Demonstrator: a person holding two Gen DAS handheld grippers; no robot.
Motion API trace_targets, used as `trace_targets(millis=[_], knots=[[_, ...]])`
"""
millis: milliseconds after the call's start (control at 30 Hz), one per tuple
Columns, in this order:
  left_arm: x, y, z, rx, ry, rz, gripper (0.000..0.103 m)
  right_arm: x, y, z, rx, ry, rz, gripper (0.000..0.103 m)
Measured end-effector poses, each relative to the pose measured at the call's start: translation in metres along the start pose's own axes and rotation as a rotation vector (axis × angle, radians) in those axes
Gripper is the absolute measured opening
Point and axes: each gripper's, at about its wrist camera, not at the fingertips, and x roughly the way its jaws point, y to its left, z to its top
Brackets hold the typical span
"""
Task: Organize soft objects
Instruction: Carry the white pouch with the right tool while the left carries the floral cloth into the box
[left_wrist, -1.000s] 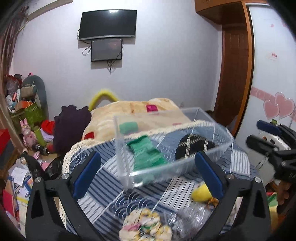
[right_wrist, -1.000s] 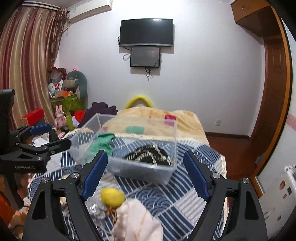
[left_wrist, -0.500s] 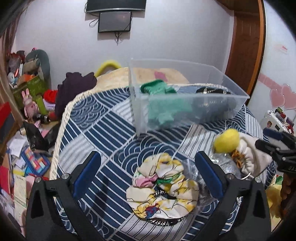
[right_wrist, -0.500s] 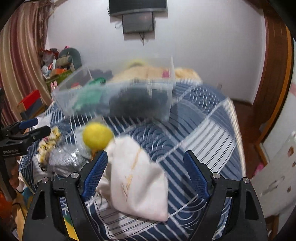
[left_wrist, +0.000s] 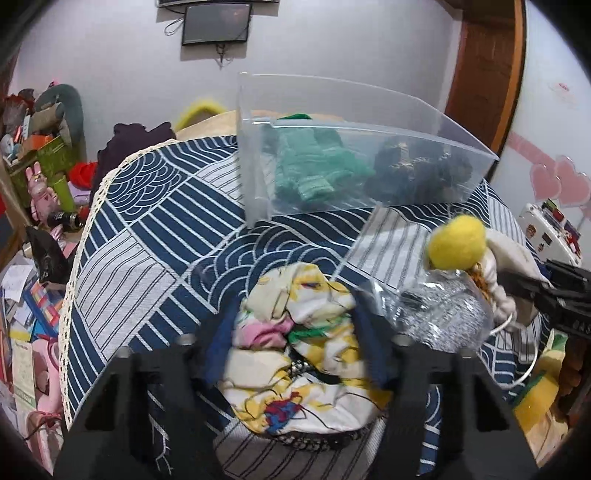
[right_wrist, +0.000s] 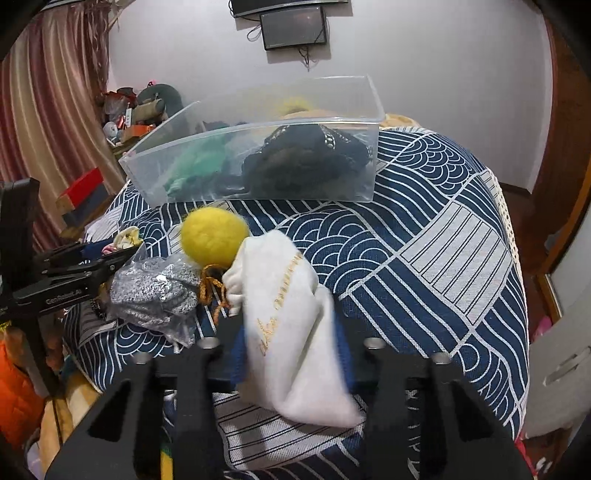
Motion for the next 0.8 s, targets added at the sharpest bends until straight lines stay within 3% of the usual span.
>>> trace_targets(millis=[100, 200, 467, 800], knots=[[-0.003, -0.005, -0.002, 0.013, -0.003, -0.007, 0.034, -0.004, -0.003, -0.002, 0.016, -0.015, 0.004, 0.015], [-0.008, -0.010, -0.002, 0.025, -0.015, -0.004, 0.027, -0.010, -0.006, 0.001, 0.029, -0.042, -0.017, 0.013], [-0.040, -0.017, 0.011, 0.038, -0.114, 0.012, 0.026, -0.040, -0.013, 0.013, 0.057, -0.148, -0.044, 0.012], [-0.078, -0.020, 0.056, 0.038, -0.255, -0.001, 0.026, -0.065, -0.013, 0.049, 0.045, -0.274, -0.074, 0.012]])
